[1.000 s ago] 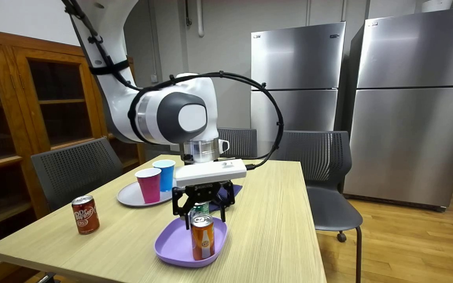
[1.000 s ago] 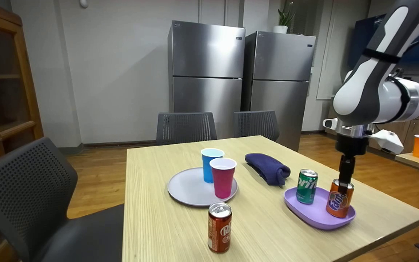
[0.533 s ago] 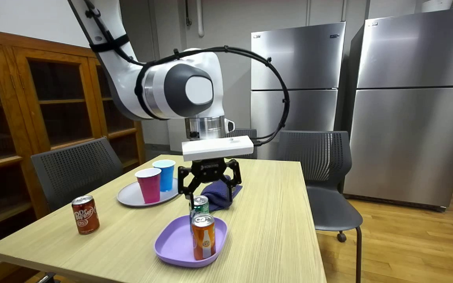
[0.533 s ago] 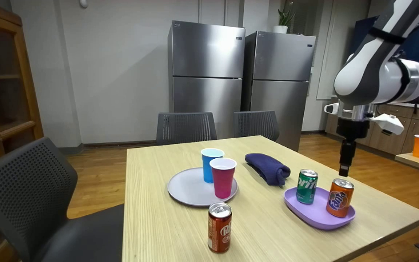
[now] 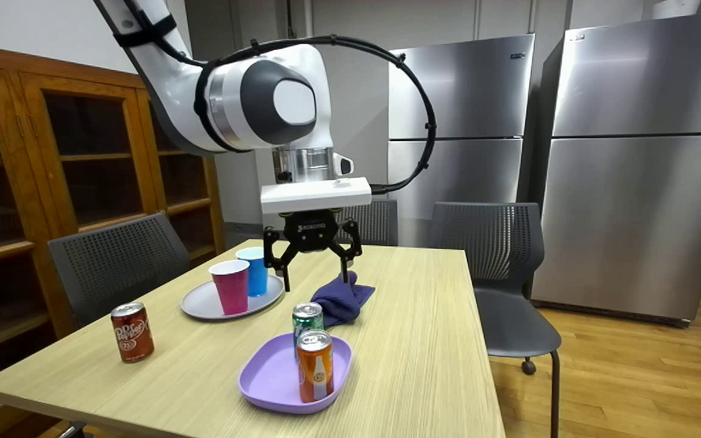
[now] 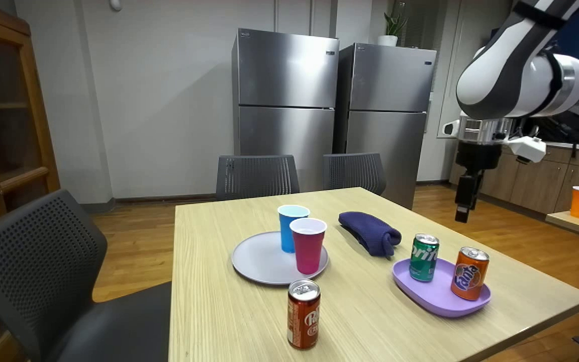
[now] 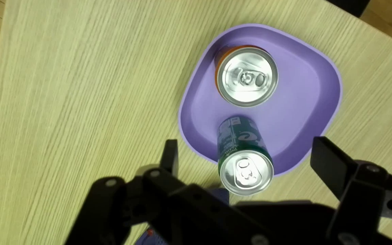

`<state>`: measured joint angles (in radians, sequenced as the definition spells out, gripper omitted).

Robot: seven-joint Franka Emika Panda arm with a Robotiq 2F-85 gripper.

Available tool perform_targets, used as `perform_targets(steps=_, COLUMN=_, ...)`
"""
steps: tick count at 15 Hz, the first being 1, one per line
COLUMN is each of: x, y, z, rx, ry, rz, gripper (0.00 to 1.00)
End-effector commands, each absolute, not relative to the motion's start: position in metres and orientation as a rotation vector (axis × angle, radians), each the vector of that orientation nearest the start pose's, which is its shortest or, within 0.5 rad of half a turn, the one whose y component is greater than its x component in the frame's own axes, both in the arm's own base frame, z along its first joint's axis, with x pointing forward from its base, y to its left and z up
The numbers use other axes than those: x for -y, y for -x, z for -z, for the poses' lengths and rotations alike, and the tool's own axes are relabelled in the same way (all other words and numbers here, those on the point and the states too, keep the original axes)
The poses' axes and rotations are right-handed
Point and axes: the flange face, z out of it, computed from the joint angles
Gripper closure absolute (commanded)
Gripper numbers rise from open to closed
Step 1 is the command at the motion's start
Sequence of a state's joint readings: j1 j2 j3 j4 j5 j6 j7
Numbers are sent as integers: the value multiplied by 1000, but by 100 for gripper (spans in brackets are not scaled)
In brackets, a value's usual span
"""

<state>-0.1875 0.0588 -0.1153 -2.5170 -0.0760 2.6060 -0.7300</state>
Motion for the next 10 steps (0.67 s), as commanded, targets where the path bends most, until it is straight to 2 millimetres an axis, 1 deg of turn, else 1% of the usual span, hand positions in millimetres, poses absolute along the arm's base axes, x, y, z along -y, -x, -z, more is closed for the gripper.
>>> perform_targets(steps=1, x=118, y=-445, z=-275, rx=733, ry=3098, rz=-10, gripper=0)
perform_targets(steps=2, x=127, y=-449, z=-264, rx=763, ry=3100, rz=-1, gripper=0)
perform_targets(steps=4, x=121, y=-450, z=-266, rx=761, ry=3099, rz=-3, gripper=0)
perform_targets(steps=10, x=121, y=-449, z=-266, rx=759, ry=3098, rz=-6, gripper=0)
